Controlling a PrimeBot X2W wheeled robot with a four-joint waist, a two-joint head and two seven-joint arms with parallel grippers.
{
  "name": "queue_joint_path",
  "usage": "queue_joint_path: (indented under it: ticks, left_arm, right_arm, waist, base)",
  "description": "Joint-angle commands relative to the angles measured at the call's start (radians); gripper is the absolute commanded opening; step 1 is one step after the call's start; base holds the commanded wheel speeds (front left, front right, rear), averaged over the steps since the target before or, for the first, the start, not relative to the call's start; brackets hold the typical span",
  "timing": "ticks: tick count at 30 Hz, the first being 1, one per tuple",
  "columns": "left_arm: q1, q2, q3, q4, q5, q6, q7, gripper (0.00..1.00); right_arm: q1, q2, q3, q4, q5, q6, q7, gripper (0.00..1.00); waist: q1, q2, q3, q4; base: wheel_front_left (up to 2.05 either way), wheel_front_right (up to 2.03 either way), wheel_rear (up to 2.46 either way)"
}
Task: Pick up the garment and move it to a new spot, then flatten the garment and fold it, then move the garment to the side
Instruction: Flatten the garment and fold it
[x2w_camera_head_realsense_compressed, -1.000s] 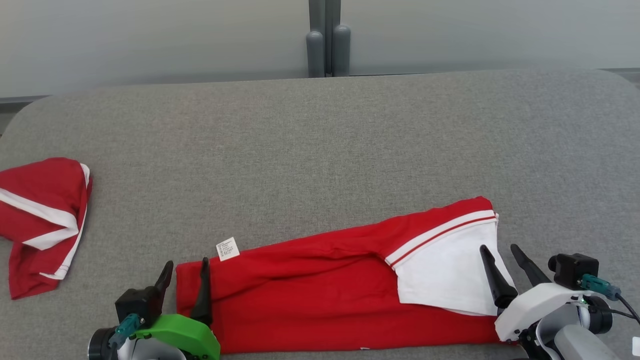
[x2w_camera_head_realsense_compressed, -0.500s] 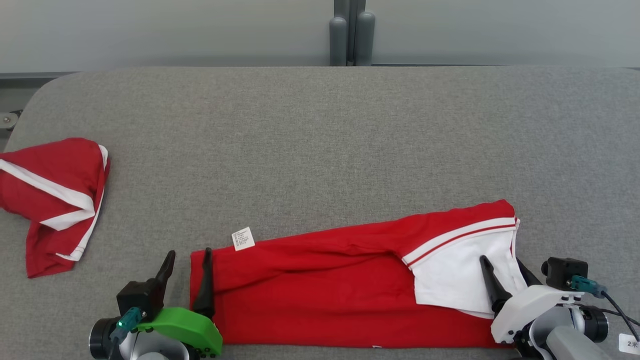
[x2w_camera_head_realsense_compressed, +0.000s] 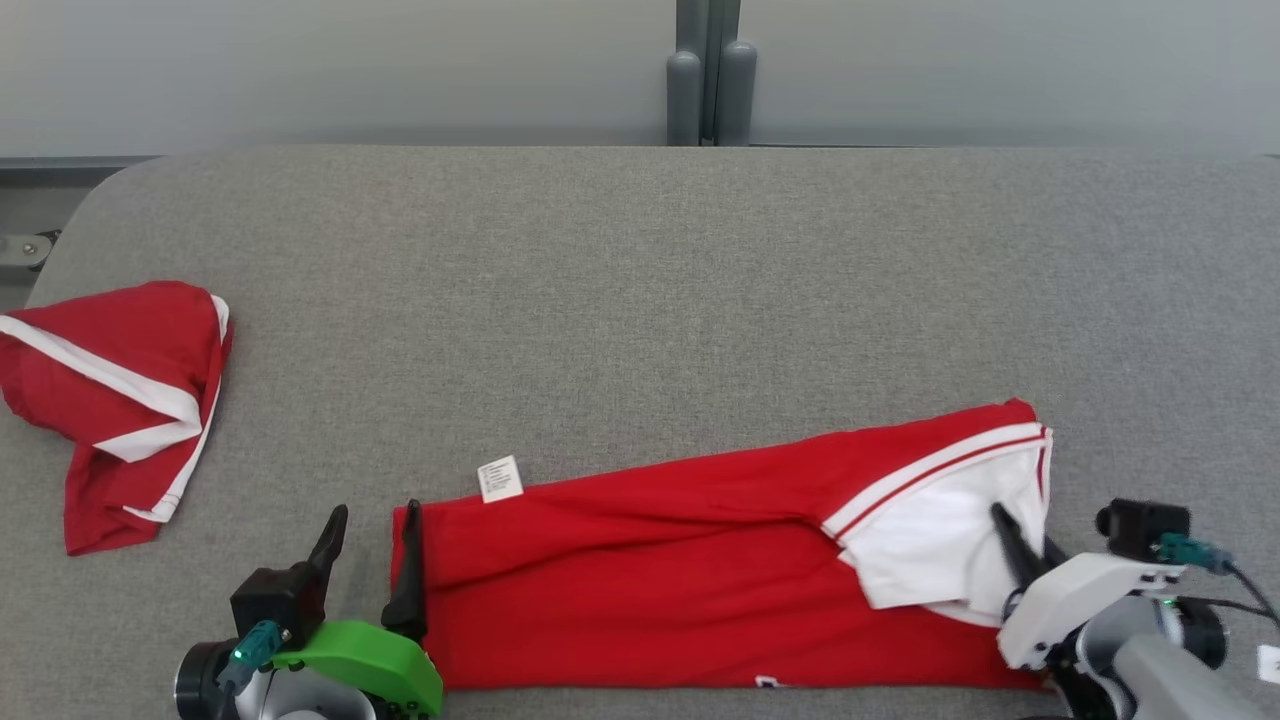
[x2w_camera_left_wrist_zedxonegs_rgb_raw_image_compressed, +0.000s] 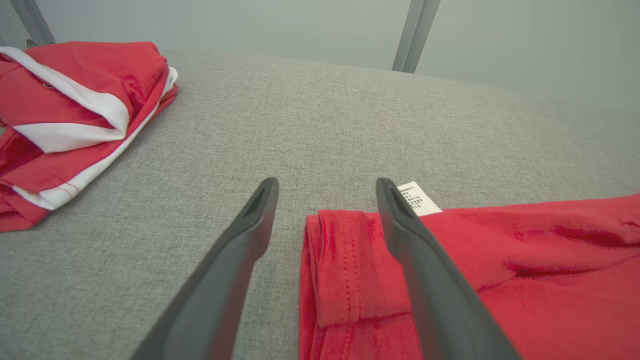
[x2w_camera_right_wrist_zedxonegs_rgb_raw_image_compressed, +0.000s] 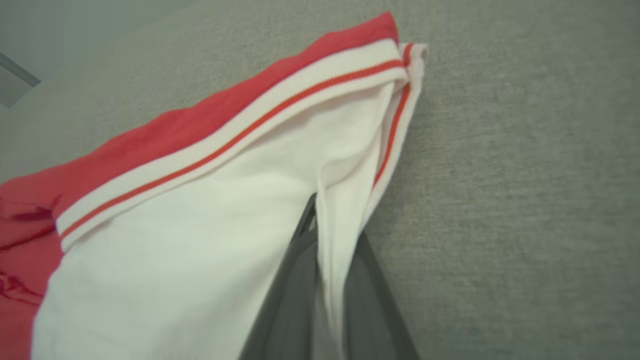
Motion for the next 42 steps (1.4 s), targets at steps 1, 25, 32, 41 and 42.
queue_joint_path:
  ticks: [1, 25, 32, 41, 42]
  left_arm:
    - [0.010, 0.003, 0.000, -0.006, 0.008, -0.002, 0.000, 1.00]
    - [0.043, 0.003, -0.056, -0.006, -0.043, 0.012, 0.000, 1.00]
    - [0.042, 0.003, -0.090, -0.005, -0.059, 0.011, 0.000, 1.00]
    - [0.052, 0.003, -0.129, 0.003, -0.074, 0.014, 0.000, 1.00]
    - [0.053, 0.003, -0.130, 0.004, -0.076, 0.015, 0.000, 1.00]
  right_arm:
    - [-0.015, -0.040, -0.046, 0.019, -0.012, -0.005, 0.005, 0.00]
    - [0.007, -0.062, 0.098, -0.420, -0.128, -0.003, 0.111, 0.00]
    - [-0.033, -0.015, 0.253, -0.502, -0.092, -0.003, 0.176, 0.00]
    - [-0.121, 0.072, 0.384, -0.374, -0.094, -0.003, 0.176, 0.00]
    - [-0.131, 0.082, 0.391, -0.349, -0.094, -0.003, 0.174, 0.00]
  waist:
    - [0.0000, 0.0000, -0.003, -0.005]
    - [0.0000, 0.0000, -0.033, -0.076]
    - [0.0000, 0.0000, -0.035, -0.020]
    - [0.0000, 0.0000, -0.021, 0.108]
    - [0.0000, 0.0000, -0.019, 0.120]
  base:
    - [0.00, 0.00, 0.00]
    - [0.00, 0.00, 0.00]
    - [0.00, 0.00, 0.00]
    - [0.00, 0.00, 0.00]
    - [0.00, 0.00, 0.00]
